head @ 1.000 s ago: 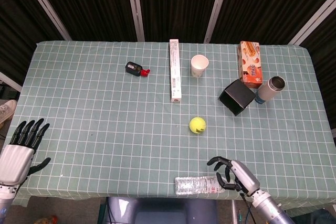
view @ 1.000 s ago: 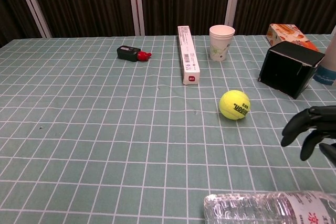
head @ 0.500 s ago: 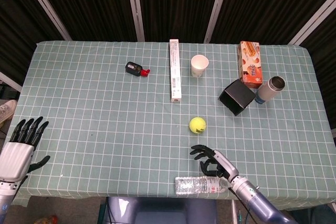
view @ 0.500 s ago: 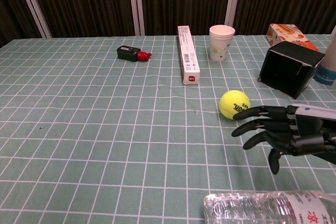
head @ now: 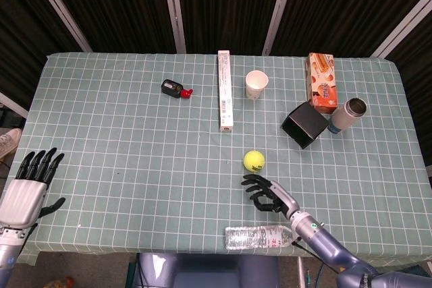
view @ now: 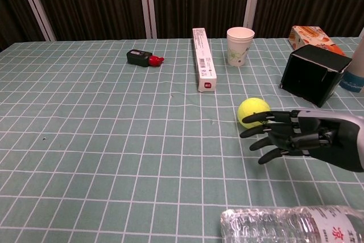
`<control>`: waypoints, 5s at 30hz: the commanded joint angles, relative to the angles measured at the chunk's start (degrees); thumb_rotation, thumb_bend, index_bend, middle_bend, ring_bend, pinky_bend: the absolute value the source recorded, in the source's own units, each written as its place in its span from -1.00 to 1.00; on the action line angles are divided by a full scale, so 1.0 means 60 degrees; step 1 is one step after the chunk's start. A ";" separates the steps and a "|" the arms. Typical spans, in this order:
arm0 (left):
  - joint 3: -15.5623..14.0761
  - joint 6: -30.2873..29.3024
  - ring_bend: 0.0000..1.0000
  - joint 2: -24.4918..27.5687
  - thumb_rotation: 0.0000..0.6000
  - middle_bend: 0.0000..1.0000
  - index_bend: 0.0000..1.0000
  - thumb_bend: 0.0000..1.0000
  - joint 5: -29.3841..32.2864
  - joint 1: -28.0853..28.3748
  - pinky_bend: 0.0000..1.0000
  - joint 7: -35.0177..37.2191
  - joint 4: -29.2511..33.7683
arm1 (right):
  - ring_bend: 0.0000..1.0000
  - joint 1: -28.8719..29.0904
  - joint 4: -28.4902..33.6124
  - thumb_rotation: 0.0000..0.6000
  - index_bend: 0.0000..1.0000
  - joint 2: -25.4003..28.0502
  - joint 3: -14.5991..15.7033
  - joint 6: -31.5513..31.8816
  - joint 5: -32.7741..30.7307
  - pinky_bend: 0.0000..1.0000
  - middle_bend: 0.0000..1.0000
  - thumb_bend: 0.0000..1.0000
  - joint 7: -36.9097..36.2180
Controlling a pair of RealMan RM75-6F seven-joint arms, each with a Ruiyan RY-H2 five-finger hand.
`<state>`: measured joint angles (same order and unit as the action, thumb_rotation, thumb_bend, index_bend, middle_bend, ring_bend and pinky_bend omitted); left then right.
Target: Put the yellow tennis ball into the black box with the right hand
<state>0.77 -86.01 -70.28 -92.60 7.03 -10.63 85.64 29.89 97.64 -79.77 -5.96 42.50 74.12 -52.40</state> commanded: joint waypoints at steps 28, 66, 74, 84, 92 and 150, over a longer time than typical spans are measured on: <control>0.0200 0.0613 -1.00 -0.0175 1.00 -1.00 -1.00 -0.77 0.0686 0.0289 -0.98 -0.0291 -0.0086 | -0.75 0.0433 -0.2047 1.00 -0.84 -0.0941 -0.0739 -0.0550 0.0672 -0.77 -0.71 0.35 -0.2592; 0.0303 0.0975 -1.00 -0.0318 1.00 -1.00 -1.00 -0.77 0.1218 0.0487 -0.98 -0.0390 -0.0293 | -0.97 0.1283 -0.4287 1.00 -1.00 -0.1860 -0.0448 0.0569 0.2427 -1.00 -0.94 0.36 -0.7277; 0.0333 0.1057 -1.00 -0.0335 1.00 -1.00 -1.00 -0.77 0.1347 0.0521 -0.98 -0.0416 -0.0315 | -1.00 0.1398 -0.5167 1.00 -1.00 -0.2293 -0.0475 0.0863 0.2301 -1.00 -0.94 0.36 -0.7266; 0.0351 0.1220 -1.00 -0.0335 1.00 -1.00 -1.00 -0.77 0.1497 0.0589 -0.98 -0.0384 -0.0336 | -1.00 0.1585 -0.6151 1.00 -1.00 -0.2816 -0.0674 0.0850 0.1822 -1.00 -0.96 0.36 -0.7156; 0.0383 0.1320 -1.00 -0.0356 1.00 -1.00 -1.00 -0.77 0.1650 0.0629 -0.98 -0.0395 -0.0389 | -1.00 0.1709 -0.7072 1.00 -1.00 -0.3197 -0.0836 0.0821 0.1499 -1.00 -0.96 0.36 -0.6766; 0.0055 0.0577 -1.00 -0.0103 1.00 -0.99 -1.00 -0.77 0.1056 0.0370 -0.98 -0.0273 0.0043 | -0.99 0.0364 -0.3614 1.00 -1.00 0.0722 0.1390 0.3105 0.3535 -1.00 -0.90 0.36 -0.4487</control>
<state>1.38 -82.03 -71.21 -85.74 9.55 -12.70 85.68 34.07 71.59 -79.03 0.34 57.60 92.88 -80.83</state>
